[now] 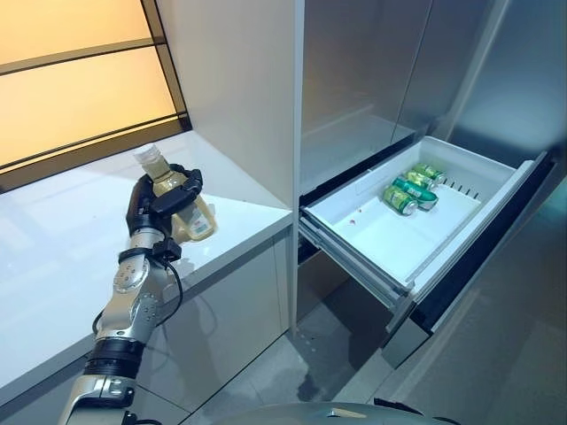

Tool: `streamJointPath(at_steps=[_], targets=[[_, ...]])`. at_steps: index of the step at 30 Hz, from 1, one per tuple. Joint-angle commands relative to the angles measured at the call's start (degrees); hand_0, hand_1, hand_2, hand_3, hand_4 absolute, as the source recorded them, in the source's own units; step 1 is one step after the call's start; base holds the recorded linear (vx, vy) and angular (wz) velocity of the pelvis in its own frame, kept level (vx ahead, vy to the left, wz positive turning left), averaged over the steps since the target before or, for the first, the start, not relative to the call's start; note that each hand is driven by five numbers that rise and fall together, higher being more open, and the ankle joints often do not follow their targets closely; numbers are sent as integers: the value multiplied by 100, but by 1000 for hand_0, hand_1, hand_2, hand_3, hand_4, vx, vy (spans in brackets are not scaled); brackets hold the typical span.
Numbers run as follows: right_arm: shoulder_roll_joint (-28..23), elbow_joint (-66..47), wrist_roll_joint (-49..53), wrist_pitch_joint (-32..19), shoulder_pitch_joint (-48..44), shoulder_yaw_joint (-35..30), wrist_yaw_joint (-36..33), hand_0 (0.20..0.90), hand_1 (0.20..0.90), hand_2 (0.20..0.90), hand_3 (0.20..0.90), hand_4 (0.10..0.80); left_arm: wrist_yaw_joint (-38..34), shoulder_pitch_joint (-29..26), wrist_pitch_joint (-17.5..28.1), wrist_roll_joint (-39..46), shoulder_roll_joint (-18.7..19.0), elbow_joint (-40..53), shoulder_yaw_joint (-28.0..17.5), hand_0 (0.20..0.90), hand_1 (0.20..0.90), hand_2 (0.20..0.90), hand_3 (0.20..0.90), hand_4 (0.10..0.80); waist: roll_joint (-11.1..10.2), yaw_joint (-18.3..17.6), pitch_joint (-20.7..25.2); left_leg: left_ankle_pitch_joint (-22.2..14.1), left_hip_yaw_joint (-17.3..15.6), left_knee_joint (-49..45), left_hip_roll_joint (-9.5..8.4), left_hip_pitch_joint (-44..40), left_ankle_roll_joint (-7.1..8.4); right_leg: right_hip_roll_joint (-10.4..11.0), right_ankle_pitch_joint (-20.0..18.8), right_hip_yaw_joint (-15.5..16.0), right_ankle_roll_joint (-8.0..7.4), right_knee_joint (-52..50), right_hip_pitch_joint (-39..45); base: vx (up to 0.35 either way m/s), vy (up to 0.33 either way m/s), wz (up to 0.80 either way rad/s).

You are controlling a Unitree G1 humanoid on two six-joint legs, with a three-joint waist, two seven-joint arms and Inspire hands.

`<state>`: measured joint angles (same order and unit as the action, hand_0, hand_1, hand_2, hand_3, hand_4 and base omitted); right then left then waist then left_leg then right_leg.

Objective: Put drinks into fridge and close the fridge

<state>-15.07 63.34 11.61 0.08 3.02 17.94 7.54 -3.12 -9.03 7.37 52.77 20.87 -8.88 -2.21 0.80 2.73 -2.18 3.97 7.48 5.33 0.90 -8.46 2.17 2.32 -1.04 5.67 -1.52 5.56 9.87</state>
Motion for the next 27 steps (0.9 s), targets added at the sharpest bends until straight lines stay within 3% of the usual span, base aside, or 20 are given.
streamJointPath(at_steps=[1,3,5,13,16,19,23,27], targets=[[315,-1010,72,-252,-309,196,-84,900,900,900,900,800,1191,-940,660,1245,-83,1606,-108,300,300,300,200,100,-62,-65,83,-467,-244,-33,-378,-44,-390,0,67,-156,2,-204,-25,0,0,0],[341,-1570,346,-392,-298,214,2,900,900,900,900,800,1467,-947,652,1405,-221,1868,-23,300,300,300,200,100,-79,-82,55,-462,-234,-33,-383,-36,-386,4,56,-142,0,-196,-24,-47,-36,-1],[400,-2124,947,-183,-260,142,270,900,900,900,900,800,1553,-1000,715,1288,-232,2007,17,300,300,300,200,100,-84,-113,42,-459,-228,-33,-388,-31,-375,5,49,-137,1,-181,-19,-49,-32,1],[844,-3304,3666,1392,-10,-180,1401,900,900,900,900,800,1365,-1260,1236,117,203,2402,43,300,300,300,200,100,-107,-160,123,-451,-252,-33,-384,-6,-326,-4,20,-86,-33,-73,11,-37,-40,2],[957,-3997,4086,1583,31,-92,1574,900,900,900,900,800,1239,-1190,1433,-394,259,2621,156,300,300,300,200,100,-129,-138,123,-420,-224,-33,-382,18,-328,-13,5,-70,-33,-62,1,-47,-43,7],[791,-4950,3572,1194,-15,110,1629,900,900,900,900,800,1156,-1079,1556,-792,343,2788,293,300,300,300,200,100,-151,-139,106,-385,-219,-33,-376,40,-330,-19,-19,-75,-41,-62,-26,-57,-41,5],[-9,-6694,2531,581,-428,117,1453,900,900,900,900,800,1023,-1008,1647,-1075,578,2873,476,300,300,300,200,100,-174,-178,86,-351,-260,-33,-367,69,-314,-36,-51,-154,-64,-62,-79,-43,-22,-1],[-717,-7824,2309,675,-1233,-213,1550,900,900,900,900,800,1106,-1045,1642,-1170,711,2763,624,300,300,300,200,100,-185,-229,96,-299,-350,-33,-354,100,-308,-51,-109,-275,-67,-71,-145,-39,-1,-15]])
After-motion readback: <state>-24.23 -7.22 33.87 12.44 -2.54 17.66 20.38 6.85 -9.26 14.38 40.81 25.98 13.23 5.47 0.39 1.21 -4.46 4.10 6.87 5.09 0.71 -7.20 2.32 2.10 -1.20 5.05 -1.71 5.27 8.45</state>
